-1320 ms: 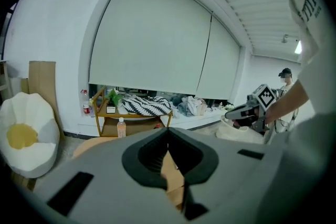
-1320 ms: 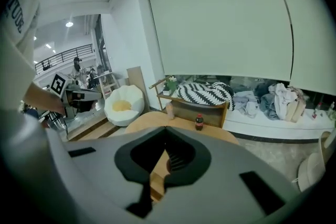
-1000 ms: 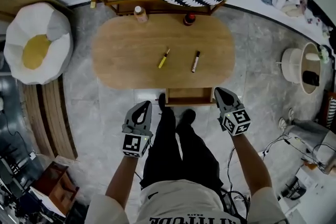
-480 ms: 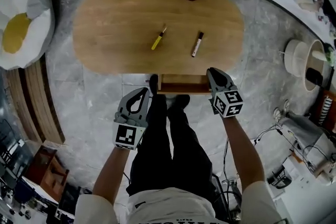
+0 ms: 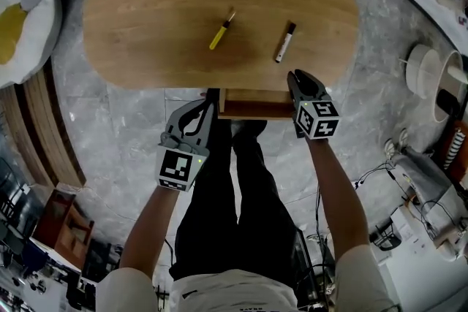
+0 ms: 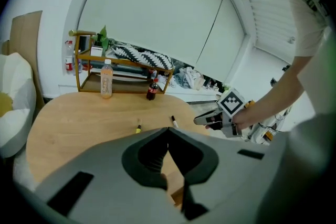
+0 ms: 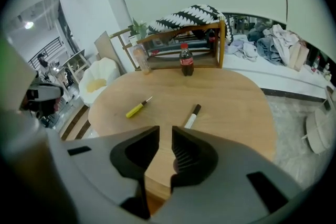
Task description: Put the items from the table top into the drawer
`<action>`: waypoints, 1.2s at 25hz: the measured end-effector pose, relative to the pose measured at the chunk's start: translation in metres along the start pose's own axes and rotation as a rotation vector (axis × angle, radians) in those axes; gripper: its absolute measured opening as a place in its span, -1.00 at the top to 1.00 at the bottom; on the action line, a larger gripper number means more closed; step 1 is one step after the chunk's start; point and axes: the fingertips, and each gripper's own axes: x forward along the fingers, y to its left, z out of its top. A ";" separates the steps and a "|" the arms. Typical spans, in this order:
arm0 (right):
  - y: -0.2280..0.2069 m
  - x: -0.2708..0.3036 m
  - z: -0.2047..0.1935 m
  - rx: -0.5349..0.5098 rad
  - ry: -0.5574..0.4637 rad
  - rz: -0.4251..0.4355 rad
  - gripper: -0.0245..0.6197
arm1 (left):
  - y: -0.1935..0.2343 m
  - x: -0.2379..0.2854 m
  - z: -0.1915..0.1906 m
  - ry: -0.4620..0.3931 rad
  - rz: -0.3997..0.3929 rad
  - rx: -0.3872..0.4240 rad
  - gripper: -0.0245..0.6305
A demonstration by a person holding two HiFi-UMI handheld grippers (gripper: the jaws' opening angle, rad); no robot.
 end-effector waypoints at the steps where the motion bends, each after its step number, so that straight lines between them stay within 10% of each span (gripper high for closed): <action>1: -0.002 0.006 -0.005 0.007 0.007 -0.005 0.65 | 0.000 0.005 -0.004 0.005 -0.008 0.002 0.86; 30: -0.035 0.117 -0.046 0.022 0.189 -0.204 0.68 | 0.022 0.068 -0.069 0.062 -0.025 -0.061 0.86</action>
